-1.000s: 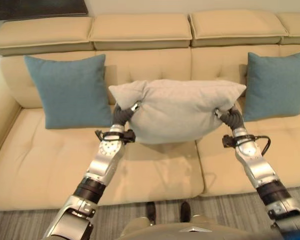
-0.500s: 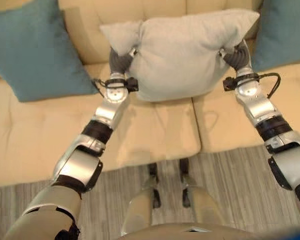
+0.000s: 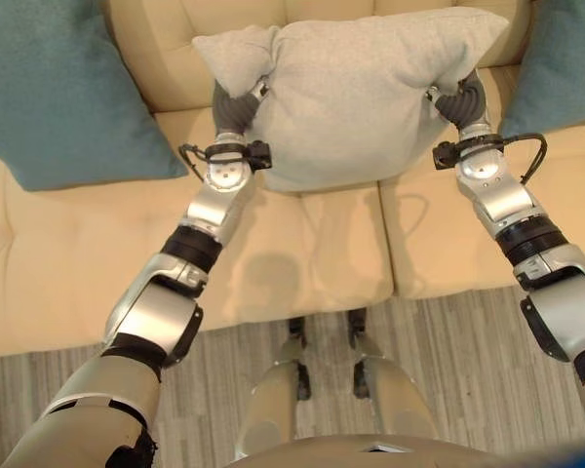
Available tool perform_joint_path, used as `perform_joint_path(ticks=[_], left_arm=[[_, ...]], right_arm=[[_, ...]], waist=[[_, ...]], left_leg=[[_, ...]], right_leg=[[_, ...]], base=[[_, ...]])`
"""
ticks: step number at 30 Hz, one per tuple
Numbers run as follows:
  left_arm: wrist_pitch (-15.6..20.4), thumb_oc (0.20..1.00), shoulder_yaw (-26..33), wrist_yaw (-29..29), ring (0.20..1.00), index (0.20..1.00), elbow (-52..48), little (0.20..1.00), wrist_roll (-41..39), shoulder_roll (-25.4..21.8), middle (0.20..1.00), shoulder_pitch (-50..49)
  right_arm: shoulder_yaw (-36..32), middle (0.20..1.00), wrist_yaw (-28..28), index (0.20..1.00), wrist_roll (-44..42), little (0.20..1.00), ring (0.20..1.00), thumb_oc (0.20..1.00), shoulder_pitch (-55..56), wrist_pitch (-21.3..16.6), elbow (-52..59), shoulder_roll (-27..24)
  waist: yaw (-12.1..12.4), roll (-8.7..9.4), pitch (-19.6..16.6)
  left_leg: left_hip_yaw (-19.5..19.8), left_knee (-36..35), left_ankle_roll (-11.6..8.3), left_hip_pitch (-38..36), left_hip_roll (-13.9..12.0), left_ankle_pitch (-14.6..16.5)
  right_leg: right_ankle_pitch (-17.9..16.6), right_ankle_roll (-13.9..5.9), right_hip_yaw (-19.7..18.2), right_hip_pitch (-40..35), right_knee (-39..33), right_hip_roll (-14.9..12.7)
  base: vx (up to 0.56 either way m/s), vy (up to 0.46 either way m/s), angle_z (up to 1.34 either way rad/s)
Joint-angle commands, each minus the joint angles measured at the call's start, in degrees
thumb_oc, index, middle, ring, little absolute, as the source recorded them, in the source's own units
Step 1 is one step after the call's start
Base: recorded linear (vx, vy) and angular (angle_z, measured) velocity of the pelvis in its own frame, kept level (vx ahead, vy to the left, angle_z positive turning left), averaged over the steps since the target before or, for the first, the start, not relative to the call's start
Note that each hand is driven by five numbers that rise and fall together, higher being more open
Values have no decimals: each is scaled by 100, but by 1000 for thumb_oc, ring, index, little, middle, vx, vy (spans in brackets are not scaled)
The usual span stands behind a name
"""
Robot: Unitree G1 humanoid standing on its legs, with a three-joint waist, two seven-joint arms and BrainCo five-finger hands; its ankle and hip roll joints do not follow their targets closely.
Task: Pick up all the scattered cushions and arrange them neatly on the sofa.
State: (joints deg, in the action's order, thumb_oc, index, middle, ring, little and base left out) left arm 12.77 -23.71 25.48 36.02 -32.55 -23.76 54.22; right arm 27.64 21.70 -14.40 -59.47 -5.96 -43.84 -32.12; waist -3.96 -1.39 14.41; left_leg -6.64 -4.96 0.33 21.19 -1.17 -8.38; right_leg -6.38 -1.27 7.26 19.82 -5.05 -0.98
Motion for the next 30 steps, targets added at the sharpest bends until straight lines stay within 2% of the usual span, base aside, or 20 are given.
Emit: perform_joint_path(ticks=[1,5,6,9,10,11,15,17,18,21,23,28,30], left_arm=[[627,200,-437,-141,200,200,339,200,61,261,200,1328],[593,200,-657,-124,200,200,829,200,-24,239,200,2033],[616,200,-723,-104,200,200,965,200,-102,233,200,2372],[636,200,-756,-82,200,200,1074,200,-132,251,200,2543],[635,266,-779,-82,266,266,1164,266,-161,252,266,2637],[594,1000,-821,-62,1000,1000,1447,1000,-244,298,1000,2858],[523,1000,-913,-57,1000,1000,1736,1000,-231,249,1000,3089],[466,1000,-950,-130,1000,1000,1865,1000,-248,90,1000,3183],[457,1000,-898,-241,1000,1000,1955,1000,-388,-118,1000,3168],[455,1000,-888,-297,1000,1000,2028,1000,-480,-197,1000,3174],[424,1000,-762,-400,1000,1000,2297,1000,-728,-628,1000,3177],[474,1000,-560,-563,1000,1000,2148,1000,-902,-1408,1000,2880],[552,1000,-428,-584,1000,1000,1829,1000,-1012,-1504,1000,2592]], right_arm=[[345,200,-66,200,157,200,200,200,-1009,-440,-74,363],[678,200,50,200,287,200,200,200,-1683,-347,-806,214],[918,200,93,200,348,200,200,200,-2055,-280,-1129,117],[994,200,111,200,346,200,200,200,-2213,-256,-1321,96],[1095,297,78,297,328,297,297,297,-2356,-221,-1449,77],[1271,1000,37,1000,248,1000,1000,1000,-2638,-167,-1738,40],[1395,1000,6,1000,161,1000,1000,1000,-2889,-120,-2012,-4],[1465,1000,6,1000,139,1000,1000,1000,-3007,-81,-2130,-107],[1262,1000,-15,1000,-161,1000,1000,1000,-2919,-102,-2170,-209],[1250,1000,-34,1000,-234,1000,1000,1000,-2905,-89,-2230,-238],[1157,1000,-88,1000,-438,1000,1000,1000,-2844,-70,-2336,-459],[1014,1000,-137,1000,-604,1000,1000,1000,-2640,-108,-2171,-1021],[885,1000,-139,1000,-649,1000,1000,1000,-2448,-146,-2024,-1212]], waist=[[125,243,-202],[183,249,-201],[226,253,-213],[241,242,-240],[254,246,-268],[283,238,-293],[309,231,-291],[308,239,-293],[310,230,-292],[315,237,-284],[315,257,-294],[303,280,-331],[300,294,-322]], left_leg=[[23,8,-569,58,-160,68],[92,-4,-659,452,-212,-34],[174,-4,-691,741,-226,-113],[249,-4,-723,912,-216,-174],[283,-4,-727,982,-213,-186],[303,-4,-746,1113,-208,-223],[312,-4,-750,1155,-196,-230],[310,-4,-748,1152,-177,-234],[297,-4,-736,1085,-172,-211],[290,-4,-726,1041,-169,-194],[272,-4,-685,922,-144,-148],[231,-4,-657,737,-116,-81],[223,7,-647,630,-109,-46]], right_leg=[[-302,-850,80,469,139,-565],[-449,-915,143,795,5,-537],[-486,-949,161,1080,5,-507],[-509,-955,191,1217,5,-503],[-514,-958,194,1286,5,-498],[-542,-969,213,1401,5,-511],[-561,-971,236,1449,5,-521],[-569,-977,230,1443,5,-527],[-552,-971,231,1398,5,-536],[-549,-970,225,1370,5,-540],[-541,-959,186,1275,5,-549],[-518,-959,165,1080,5,-581],[-503,-952,180,960,5,-596]], base=[[-27,-34,2],[-23,-56,11],[-19,-66,16],[-11,-34,10],[0,0,0],[0,0,0],[0,0,0],[7,16,1],[0,0,0],[0,0,0],[2,39,-2],[7,27,-5],[1,21,5]])
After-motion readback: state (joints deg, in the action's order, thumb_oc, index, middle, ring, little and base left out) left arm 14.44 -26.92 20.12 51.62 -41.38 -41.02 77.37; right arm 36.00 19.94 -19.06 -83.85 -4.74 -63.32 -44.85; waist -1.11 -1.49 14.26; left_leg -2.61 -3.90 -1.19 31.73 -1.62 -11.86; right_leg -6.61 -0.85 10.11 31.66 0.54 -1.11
